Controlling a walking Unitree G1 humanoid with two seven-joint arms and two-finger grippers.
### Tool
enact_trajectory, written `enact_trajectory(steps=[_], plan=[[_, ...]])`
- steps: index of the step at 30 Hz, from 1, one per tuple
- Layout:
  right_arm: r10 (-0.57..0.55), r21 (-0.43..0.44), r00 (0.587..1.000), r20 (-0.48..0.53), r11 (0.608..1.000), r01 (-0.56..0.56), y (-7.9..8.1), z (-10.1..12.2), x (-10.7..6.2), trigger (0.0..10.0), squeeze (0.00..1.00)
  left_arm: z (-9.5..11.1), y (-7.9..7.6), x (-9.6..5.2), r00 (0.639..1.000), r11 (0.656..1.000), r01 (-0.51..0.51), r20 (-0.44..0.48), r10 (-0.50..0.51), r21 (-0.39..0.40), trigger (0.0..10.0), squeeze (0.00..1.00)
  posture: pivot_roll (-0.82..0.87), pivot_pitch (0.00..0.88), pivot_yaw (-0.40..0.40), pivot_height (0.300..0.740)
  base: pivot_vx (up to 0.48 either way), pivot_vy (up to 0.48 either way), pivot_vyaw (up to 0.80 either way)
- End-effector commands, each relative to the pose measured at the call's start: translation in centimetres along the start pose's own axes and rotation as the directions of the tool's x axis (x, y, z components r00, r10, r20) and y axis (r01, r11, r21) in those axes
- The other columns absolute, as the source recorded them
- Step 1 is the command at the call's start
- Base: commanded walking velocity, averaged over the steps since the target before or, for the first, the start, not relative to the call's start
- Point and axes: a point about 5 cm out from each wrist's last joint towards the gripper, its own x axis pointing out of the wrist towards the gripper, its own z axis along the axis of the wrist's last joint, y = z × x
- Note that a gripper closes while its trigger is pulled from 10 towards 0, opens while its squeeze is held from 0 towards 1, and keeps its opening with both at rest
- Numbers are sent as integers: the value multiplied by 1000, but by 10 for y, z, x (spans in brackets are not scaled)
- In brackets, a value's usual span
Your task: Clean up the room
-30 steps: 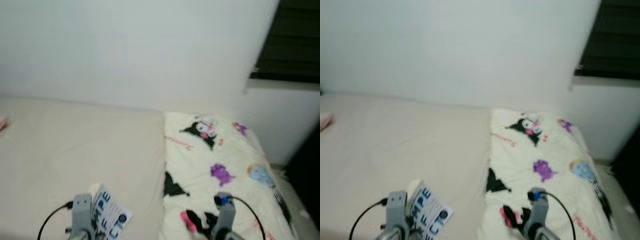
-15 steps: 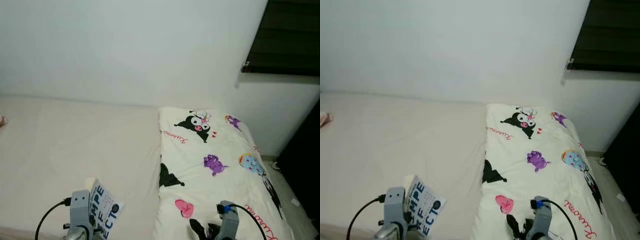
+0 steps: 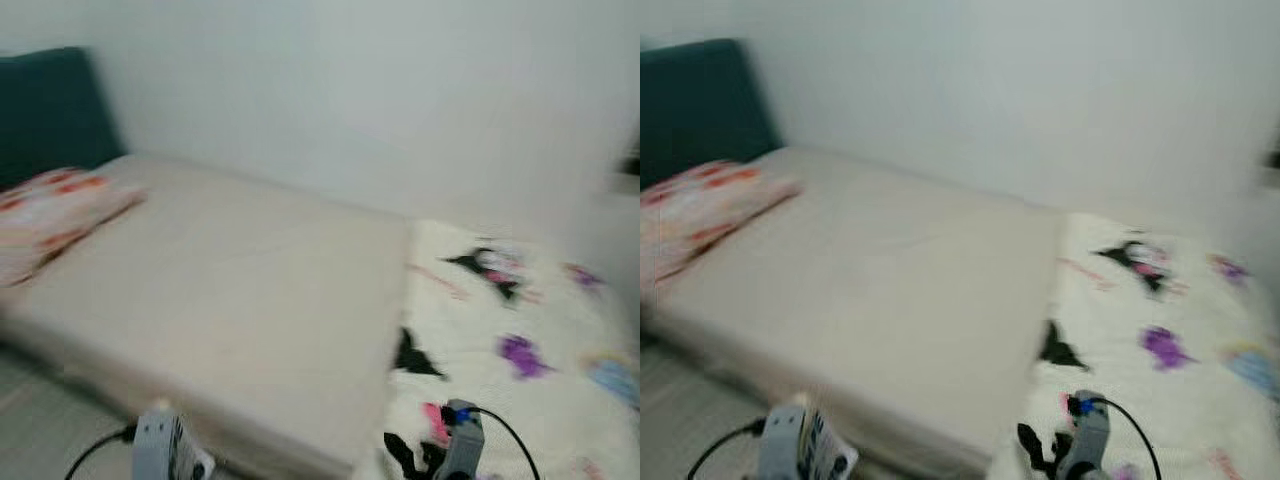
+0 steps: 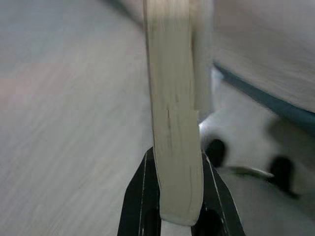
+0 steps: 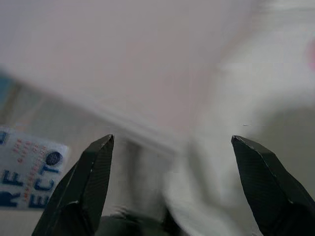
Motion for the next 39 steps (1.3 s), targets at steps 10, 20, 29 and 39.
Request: enact_trajectory(steps=[10, 20, 29, 39], plan=[[141, -53, 990, 25, 989, -139, 12, 11, 5, 10000, 0, 10, 8, 0, 995, 1000, 7, 102, -6, -14, 10000, 0, 25, 0, -44, 733, 0, 0, 776], [313, -60, 939, 145, 950, -307, 27, 48, 12, 10000, 0, 116, 7, -9, 832, 910, 328, 535, -150, -255, 10000, 0, 20, 0, -45, 733, 0, 0, 775], [486, -29, 746, 455, 846, -533, 51, 124, 6, 10000, 0, 238, -4, -89, 73, 467, 873, 906, -416, 144, 10000, 0, 23, 0, -49, 733, 0, 0, 517], [704, -226, 343, 622, 581, -782, 98, 190, -41, 10000, 0, 283, -23, -162, -325, 240, 866, 860, -394, 438, 10000, 0, 10, 0, -40, 733, 0, 0, 0]])
